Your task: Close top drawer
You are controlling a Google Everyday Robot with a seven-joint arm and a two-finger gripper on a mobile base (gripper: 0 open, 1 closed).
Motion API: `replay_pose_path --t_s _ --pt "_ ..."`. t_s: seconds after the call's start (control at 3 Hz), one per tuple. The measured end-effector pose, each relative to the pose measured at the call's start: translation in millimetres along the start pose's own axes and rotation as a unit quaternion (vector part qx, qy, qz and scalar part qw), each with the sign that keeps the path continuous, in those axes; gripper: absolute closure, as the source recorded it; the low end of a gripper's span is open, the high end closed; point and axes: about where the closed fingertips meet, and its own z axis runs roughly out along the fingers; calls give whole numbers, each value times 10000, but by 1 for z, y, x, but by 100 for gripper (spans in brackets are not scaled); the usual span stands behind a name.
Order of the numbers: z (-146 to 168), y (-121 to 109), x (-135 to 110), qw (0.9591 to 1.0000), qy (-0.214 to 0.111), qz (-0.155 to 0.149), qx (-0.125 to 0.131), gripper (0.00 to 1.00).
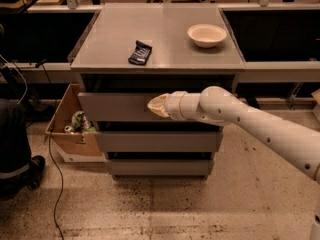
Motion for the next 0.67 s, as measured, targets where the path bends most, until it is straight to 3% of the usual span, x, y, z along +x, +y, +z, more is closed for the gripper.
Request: replay_pose_path --t_s 0.33,0.67 --pt "-55 9 3 9989 46 417 -218 100" --pt "-122 30 4 9943 233 828 -626 100"
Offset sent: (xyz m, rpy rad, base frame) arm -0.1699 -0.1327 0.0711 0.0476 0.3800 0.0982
